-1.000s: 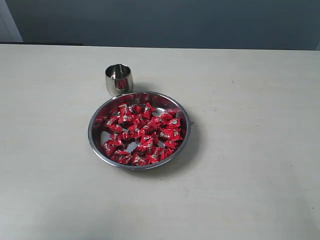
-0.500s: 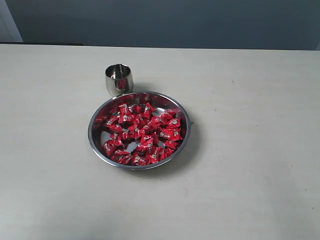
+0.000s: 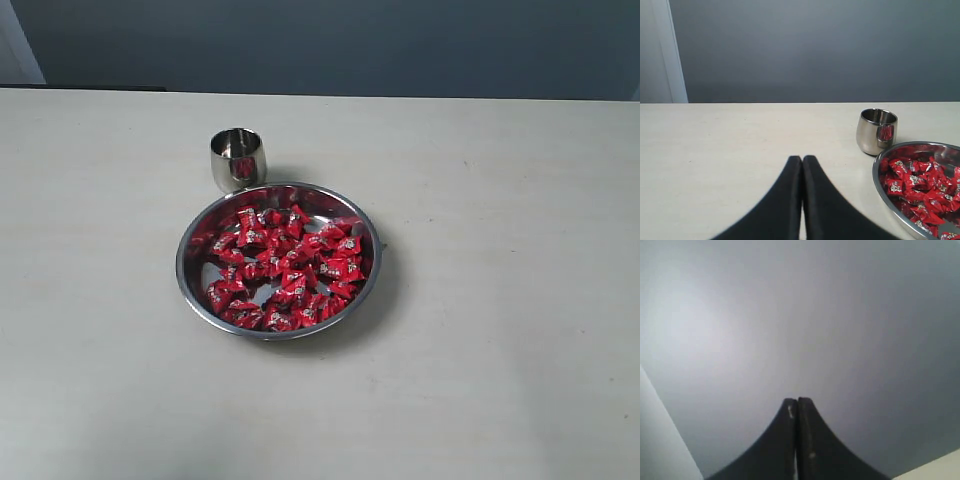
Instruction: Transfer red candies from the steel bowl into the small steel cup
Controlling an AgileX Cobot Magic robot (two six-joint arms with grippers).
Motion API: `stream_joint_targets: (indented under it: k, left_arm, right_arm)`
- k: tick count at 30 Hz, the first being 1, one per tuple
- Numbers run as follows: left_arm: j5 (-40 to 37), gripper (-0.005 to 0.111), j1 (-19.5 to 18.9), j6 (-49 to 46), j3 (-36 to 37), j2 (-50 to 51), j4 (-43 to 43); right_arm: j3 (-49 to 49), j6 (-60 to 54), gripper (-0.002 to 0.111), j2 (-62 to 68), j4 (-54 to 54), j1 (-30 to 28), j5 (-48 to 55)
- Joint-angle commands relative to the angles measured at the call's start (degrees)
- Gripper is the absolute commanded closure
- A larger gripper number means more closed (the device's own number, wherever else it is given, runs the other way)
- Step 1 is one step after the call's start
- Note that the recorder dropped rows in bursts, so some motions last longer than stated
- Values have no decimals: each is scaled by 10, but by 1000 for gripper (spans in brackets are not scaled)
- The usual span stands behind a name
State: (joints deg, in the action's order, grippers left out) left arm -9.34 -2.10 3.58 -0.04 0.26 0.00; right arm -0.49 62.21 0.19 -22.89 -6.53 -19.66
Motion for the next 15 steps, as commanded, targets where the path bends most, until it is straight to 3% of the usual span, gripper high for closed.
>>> stream_joint_targets:
  k: [1, 10, 15]
  left_arm:
    - [3, 106, -1, 2, 0, -3, 0]
    - [3, 106, -1, 2, 0, -3, 0]
    - [3, 106, -1, 2, 0, -3, 0]
  right_arm:
    - [-70, 9, 109, 64, -158, -1, 21]
    - [-344, 9, 109, 405, -291, 3, 11]
    - [-506, 41, 109, 582, -371, 57, 37]
